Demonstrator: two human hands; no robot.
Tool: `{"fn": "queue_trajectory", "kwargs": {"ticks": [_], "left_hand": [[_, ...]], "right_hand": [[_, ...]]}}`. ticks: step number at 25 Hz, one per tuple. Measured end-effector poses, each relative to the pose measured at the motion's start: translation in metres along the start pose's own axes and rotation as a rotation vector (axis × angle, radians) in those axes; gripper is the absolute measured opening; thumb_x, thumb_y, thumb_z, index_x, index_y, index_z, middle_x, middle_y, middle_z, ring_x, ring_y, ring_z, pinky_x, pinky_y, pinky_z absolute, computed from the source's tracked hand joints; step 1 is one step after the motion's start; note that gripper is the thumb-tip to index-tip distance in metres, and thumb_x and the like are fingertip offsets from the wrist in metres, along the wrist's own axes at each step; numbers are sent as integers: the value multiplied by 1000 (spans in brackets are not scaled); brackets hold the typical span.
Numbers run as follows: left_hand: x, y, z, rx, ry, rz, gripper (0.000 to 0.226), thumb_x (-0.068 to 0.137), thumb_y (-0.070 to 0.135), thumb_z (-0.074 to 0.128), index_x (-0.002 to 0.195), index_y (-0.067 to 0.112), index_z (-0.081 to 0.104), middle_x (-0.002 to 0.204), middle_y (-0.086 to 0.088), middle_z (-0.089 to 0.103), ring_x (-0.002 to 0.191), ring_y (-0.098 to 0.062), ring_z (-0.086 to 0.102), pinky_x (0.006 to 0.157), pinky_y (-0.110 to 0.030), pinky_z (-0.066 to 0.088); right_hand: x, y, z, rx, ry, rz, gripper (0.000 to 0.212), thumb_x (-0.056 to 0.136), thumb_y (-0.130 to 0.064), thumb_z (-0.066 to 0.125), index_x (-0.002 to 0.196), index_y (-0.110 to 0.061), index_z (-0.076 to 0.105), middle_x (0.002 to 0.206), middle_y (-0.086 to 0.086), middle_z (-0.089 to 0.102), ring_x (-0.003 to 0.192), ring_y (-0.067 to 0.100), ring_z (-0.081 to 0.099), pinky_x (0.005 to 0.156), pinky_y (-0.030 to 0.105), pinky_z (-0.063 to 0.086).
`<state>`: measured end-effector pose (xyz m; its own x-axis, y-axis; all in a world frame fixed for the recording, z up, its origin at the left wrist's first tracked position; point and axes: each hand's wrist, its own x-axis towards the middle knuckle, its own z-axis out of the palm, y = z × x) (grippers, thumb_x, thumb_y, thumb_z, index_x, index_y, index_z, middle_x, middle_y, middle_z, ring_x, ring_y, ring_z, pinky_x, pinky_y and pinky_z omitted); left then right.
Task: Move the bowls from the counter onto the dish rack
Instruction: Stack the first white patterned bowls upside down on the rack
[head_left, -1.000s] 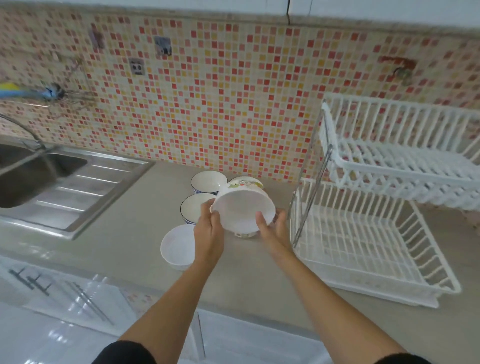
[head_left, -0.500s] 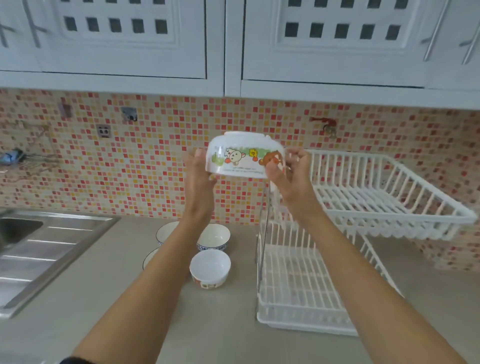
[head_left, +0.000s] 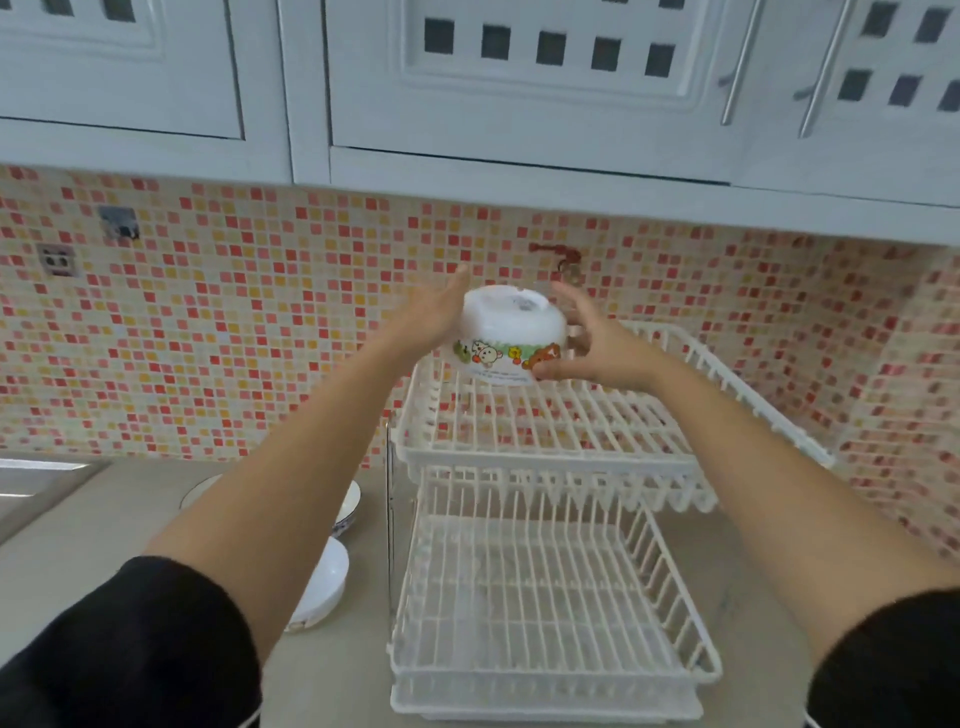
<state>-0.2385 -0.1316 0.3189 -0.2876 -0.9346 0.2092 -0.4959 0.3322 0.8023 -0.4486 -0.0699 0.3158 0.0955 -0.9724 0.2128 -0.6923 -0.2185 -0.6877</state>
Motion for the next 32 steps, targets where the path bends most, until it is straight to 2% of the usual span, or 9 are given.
{"fn": "queue_trajectory", "kwargs": {"ticks": [5,7,9,13,17,20,25,28,32], "left_hand": [[22,-12,27,150,-120,-149,81,95,62,16,140,1,44,141,-30,45,118,-41,55,105,-43,43],[26,-14,34,187,-142,-180,83,95,61,17,143,-3,39,148,-29,36,132,-44,43,112,-49,36],[28,-15,39,216,-182,-200,80,95,61,19,148,1,29,155,-21,30,139,-38,37,115,-48,32],[29,-16,47,320,-202,-184,73,99,56,18,148,4,31,153,-19,34,138,-36,38,116,-47,30],[26,-13,50,411,-210,-166,70,101,50,16,145,-2,34,153,-23,34,141,-37,35,117,-45,28],[25,-12,51,458,-194,-166,69,101,50,16,146,1,34,151,-19,39,137,-34,40,112,-41,30],[19,-6,51,522,-178,-150,70,101,50,14,149,1,27,156,-18,31,142,-33,32,113,-39,27],[15,-1,46,507,-151,-128,64,103,44,20,150,0,26,157,-17,29,143,-32,31,112,-39,27],[5,3,24,432,31,-4,56,103,34,28,148,1,29,154,-16,34,141,-30,34,112,-39,30]], "right_hand": [[35,36,8,-187,-191,136,112,67,-42,82,151,-30,8,155,4,28,135,26,42,110,44,37],[44,45,10,-290,-235,173,114,66,-44,82,151,-26,9,155,1,29,137,25,38,111,43,35],[49,51,11,-339,-245,182,110,66,-44,82,150,-23,15,154,0,32,137,25,37,111,41,35],[48,58,15,-308,-262,175,97,71,-39,81,147,-22,23,144,-5,39,131,19,41,104,36,37],[50,56,18,-331,-266,184,102,63,-49,83,145,-26,27,142,-4,43,128,22,46,106,41,40],[48,54,21,-331,-246,178,96,64,-47,83,142,-25,32,140,-4,45,126,22,46,104,39,40],[44,50,18,-331,-286,214,102,68,-43,81,148,-25,20,151,-3,33,138,24,35,109,38,33],[40,42,10,-363,-303,252,117,68,-55,75,152,-24,0,161,0,13,146,24,21,117,41,22],[38,19,12,-284,-174,160,122,56,-87,50,153,-26,6,163,0,7,148,23,18,119,45,20]]}}
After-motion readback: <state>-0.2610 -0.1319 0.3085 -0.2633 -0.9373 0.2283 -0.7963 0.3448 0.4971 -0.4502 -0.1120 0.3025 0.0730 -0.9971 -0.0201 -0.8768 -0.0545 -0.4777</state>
